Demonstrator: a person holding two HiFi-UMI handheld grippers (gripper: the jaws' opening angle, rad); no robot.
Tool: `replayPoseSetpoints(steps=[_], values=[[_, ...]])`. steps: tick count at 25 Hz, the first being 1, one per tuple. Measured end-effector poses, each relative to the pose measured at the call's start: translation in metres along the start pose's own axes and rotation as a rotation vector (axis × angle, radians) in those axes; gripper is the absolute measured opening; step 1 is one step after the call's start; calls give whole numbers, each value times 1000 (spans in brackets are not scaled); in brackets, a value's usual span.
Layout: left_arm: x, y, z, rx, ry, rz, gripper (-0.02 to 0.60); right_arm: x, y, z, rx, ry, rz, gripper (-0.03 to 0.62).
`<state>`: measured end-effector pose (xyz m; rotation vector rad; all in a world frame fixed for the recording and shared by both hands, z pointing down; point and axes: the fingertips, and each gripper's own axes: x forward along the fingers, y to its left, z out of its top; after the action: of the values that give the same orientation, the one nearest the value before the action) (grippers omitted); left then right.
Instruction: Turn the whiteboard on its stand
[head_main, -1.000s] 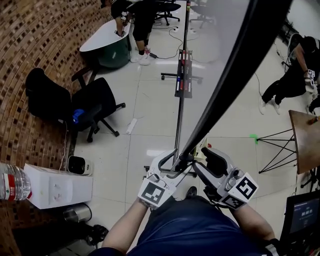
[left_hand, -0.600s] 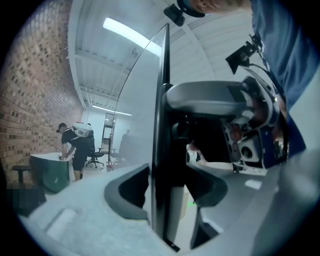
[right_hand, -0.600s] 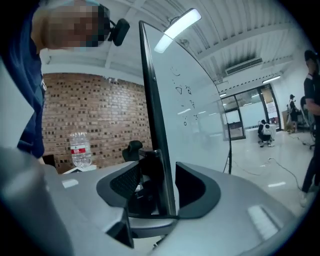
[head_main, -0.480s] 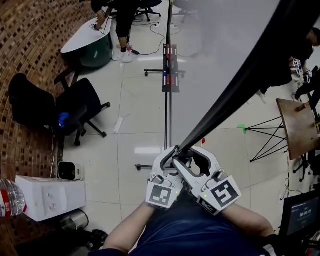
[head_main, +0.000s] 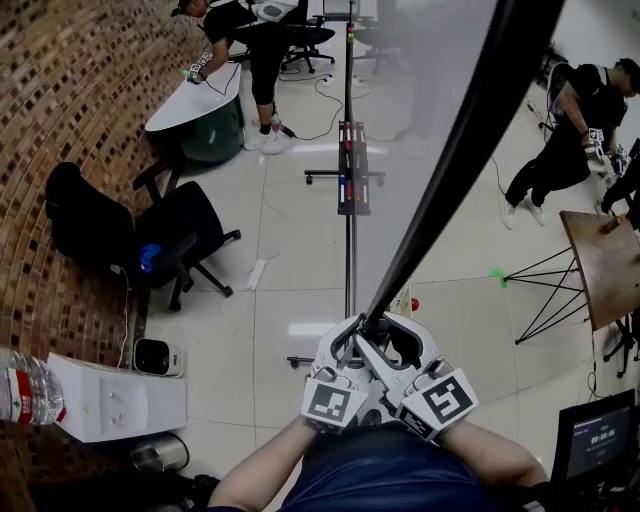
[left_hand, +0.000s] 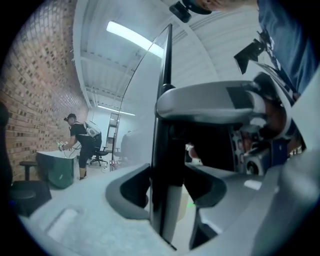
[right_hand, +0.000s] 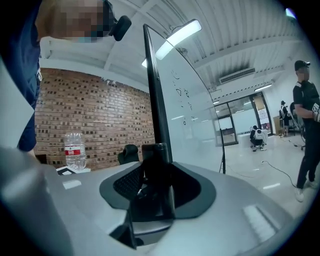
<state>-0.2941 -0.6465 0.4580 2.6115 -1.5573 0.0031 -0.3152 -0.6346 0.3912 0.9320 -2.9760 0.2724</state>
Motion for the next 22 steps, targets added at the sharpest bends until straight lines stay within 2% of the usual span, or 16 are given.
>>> replayPoseSetpoints(steps=[3, 6, 14, 22], values=[[-9, -3, -5, 19, 30, 46, 202, -5, 12, -5, 6, 17, 39, 173], [-18, -7, -7, 41, 50, 82, 195, -10, 20, -4, 25, 20, 38, 172], [-39, -25, -13, 55, 73, 105, 189, -31, 40, -8, 40, -18, 66, 172], [-62, -64, -19, 48, 40, 79, 192, -74, 54, -21, 40, -33, 51, 173]])
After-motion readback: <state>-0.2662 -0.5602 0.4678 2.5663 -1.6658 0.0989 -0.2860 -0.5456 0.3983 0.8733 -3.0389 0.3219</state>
